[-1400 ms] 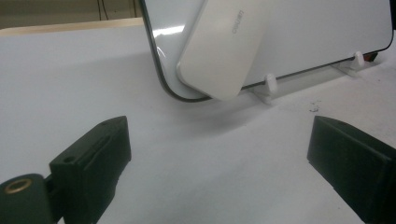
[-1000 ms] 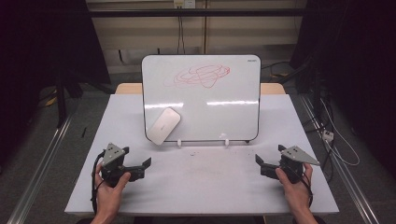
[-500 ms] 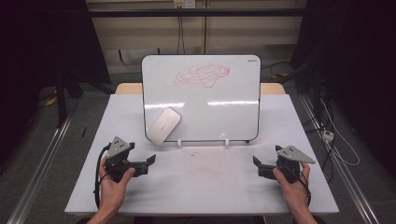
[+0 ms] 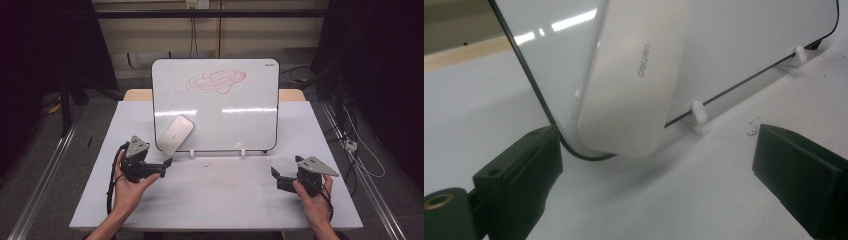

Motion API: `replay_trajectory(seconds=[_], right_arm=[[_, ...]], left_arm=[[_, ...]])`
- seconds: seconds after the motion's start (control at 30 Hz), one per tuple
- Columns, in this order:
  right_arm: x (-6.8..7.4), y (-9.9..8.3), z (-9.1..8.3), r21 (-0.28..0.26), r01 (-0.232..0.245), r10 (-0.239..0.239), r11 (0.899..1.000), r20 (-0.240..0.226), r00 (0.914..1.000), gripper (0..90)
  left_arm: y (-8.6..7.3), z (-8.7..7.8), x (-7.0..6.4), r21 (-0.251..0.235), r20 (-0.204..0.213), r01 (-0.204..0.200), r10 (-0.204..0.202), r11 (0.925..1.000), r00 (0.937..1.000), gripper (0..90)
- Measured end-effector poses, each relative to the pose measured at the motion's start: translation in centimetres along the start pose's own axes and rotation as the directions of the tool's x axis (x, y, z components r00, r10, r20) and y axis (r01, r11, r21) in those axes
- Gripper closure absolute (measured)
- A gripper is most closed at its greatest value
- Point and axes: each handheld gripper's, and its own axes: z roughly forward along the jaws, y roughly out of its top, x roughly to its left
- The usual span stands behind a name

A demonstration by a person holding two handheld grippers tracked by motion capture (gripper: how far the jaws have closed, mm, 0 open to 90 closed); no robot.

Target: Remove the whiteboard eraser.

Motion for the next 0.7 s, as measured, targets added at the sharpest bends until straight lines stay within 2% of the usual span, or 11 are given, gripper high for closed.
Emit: replay_trajectory(seconds=[0.1,0.17,0.27,0.4,0.6,0.63,0.7], right_arm=[[-0.1,0.1,0.1,0.002,-0.003,0.003,1.0,0.004,1.0,5.2],[0.0,0.2,0.1,-0.002,0.001,-0.001,1.0,0.003,1.0,5.2],[0.0,0.1,0.1,0.001,0.001,-0.001,1.0,0.002,1.0,5.2],[0.0,0.0,0.1,0.001,0.001,-0.001,1.0,-0.003,1.0,5.2],[-0.1,0.0,0.2,0.006,0.0,0.0,1.0,-0.003,1.0,5.2],[0.0,0.0,0.2,0.006,0.002,-0.002,1.0,-0.001,1.0,5.2],[0.0,0.0,0.2,0.007,0.002,-0.002,1.0,-0.002,1.0,5.2]], left_arm=[[0.6,0.4,0.0,0.005,-0.013,-0.025,0.025,0.9997,0.9996,5.8],[1.2,0.8,-0.1,0.017,-0.02,-0.056,0.056,0.9983,0.9982,6.0],[1.5,1.2,-0.1,0.019,-0.018,-0.062,0.062,0.9979,0.9979,6.2],[2.1,1.9,-0.4,0.039,-0.028,-0.094,0.095,0.9948,0.9951,7.0],[3.2,3.0,-0.7,0.065,-0.047,-0.157,0.161,0.9854,0.9859,8.1],[3.3,3.2,-0.8,0.054,-0.053,-0.152,0.154,0.987,0.9866,8.4],[3.7,3.5,-0.9,0.066,-0.063,-0.178,0.182,0.9819,0.9813,8.4]])
